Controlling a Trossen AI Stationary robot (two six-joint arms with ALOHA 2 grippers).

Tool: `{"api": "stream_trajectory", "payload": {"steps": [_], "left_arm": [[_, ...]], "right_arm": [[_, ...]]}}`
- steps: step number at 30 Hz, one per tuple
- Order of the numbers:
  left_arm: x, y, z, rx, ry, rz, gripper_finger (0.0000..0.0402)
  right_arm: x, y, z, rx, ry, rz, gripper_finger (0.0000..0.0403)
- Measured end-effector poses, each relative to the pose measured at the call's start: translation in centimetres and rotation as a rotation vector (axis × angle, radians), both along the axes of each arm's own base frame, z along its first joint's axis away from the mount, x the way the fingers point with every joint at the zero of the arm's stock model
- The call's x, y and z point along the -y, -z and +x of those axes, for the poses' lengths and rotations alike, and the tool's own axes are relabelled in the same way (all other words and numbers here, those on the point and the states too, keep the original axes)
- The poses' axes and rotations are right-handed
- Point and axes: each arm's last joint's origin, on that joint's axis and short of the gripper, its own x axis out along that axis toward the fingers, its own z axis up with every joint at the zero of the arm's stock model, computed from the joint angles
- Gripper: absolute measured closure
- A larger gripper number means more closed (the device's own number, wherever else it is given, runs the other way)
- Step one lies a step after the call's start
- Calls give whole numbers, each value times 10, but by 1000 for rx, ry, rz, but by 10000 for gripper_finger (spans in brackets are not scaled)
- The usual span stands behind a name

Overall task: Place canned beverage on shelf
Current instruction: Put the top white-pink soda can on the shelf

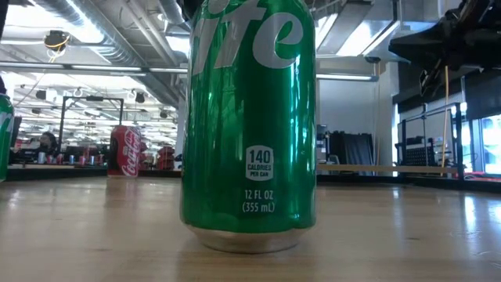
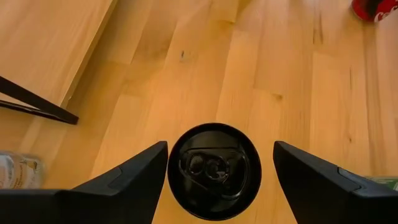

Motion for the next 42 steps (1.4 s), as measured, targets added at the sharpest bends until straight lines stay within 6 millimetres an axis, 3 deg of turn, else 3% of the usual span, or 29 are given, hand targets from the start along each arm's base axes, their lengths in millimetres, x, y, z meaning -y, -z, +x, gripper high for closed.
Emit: {"api": "stream_trajectory", "payload": {"steps": [20, 27, 31, 35, 42], "left_arm": [[1, 32, 13, -108, 23, -8, 118], [0, 31, 13, -113, 46, 3, 166], [-1, 13, 17, -111, 89, 37, 174], [-11, -26, 21, -50, 104, 74, 174], [-45, -90, 16, 42, 55, 125, 174]], "right_arm": [[0, 3, 0, -28, 0, 2, 375], [0, 3, 0, -27, -3, 4, 375], [-1, -2, 0, 17, -51, -2, 375], [-2, -12, -3, 41, -51, -14, 375], [-1, -36, -3, -3, -21, -53, 375]]}}
